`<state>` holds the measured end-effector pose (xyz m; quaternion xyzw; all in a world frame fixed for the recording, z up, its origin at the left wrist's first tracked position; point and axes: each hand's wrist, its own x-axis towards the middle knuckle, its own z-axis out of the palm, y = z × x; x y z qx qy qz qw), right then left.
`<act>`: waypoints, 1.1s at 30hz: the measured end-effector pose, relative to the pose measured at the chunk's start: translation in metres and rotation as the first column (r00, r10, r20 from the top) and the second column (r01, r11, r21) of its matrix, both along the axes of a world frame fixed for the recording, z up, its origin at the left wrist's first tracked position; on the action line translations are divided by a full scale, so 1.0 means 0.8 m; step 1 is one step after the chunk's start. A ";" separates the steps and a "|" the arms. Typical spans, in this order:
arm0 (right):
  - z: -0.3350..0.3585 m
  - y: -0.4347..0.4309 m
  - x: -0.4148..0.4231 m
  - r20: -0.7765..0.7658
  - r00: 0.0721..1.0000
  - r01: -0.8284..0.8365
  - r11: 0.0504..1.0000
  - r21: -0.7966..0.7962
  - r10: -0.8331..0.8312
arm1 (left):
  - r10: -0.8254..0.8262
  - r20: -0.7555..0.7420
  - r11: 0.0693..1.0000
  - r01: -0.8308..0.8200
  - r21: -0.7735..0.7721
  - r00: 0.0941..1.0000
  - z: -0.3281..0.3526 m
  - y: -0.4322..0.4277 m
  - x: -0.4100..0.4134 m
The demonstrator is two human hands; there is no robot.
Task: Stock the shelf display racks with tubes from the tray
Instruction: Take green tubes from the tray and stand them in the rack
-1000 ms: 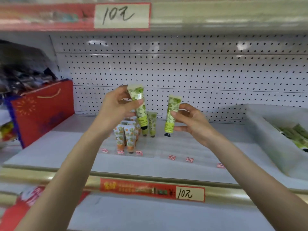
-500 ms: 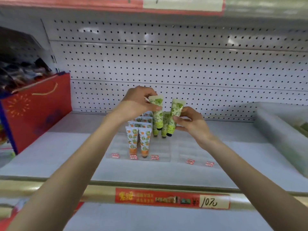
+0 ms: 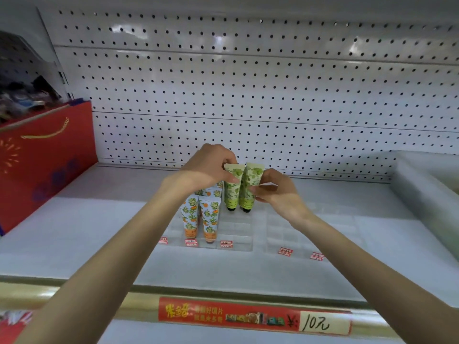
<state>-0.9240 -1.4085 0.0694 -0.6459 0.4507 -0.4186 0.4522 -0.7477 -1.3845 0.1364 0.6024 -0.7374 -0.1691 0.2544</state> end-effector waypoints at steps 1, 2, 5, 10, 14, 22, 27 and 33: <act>-0.002 -0.001 0.000 -0.011 1.000 -0.007 1.000 -0.001 0.007 | 0.004 0.012 1.000 -0.004 0.006 1.000 -0.002 -0.002 -0.001; -0.004 -0.002 -0.001 -0.025 1.000 -0.015 1.000 -0.003 0.015 | 0.011 0.026 1.000 -0.011 0.010 1.000 -0.004 -0.003 -0.001; -0.009 -0.006 -0.001 -0.078 0.996 -0.035 0.999 -0.030 0.033 | 0.025 0.061 0.999 -0.027 0.020 0.998 -0.008 -0.003 -0.001; -0.010 -0.006 0.000 -0.150 0.987 -0.077 0.994 -0.080 0.065 | 0.041 0.107 0.998 -0.046 0.045 0.993 -0.009 -0.002 -0.002; -0.013 -0.005 -0.001 -0.188 0.979 -0.097 0.992 -0.080 0.081 | 0.054 0.108 0.996 -0.061 0.064 0.993 -0.012 -0.002 -0.003; -0.011 -0.009 -0.001 -0.180 0.977 -0.124 0.990 -0.059 0.112 | 0.050 0.080 0.993 -0.058 0.100 0.996 -0.014 -0.004 0.002; -0.011 -0.010 0.000 -0.171 0.976 -0.144 0.988 -0.050 0.133 | 0.026 0.091 0.995 -0.035 0.097 0.996 -0.013 -0.007 0.003; -0.014 -0.012 -0.001 -0.157 0.979 -0.140 0.989 -0.049 0.130 | 0.018 0.074 0.995 -0.025 0.096 0.997 -0.016 -0.011 0.004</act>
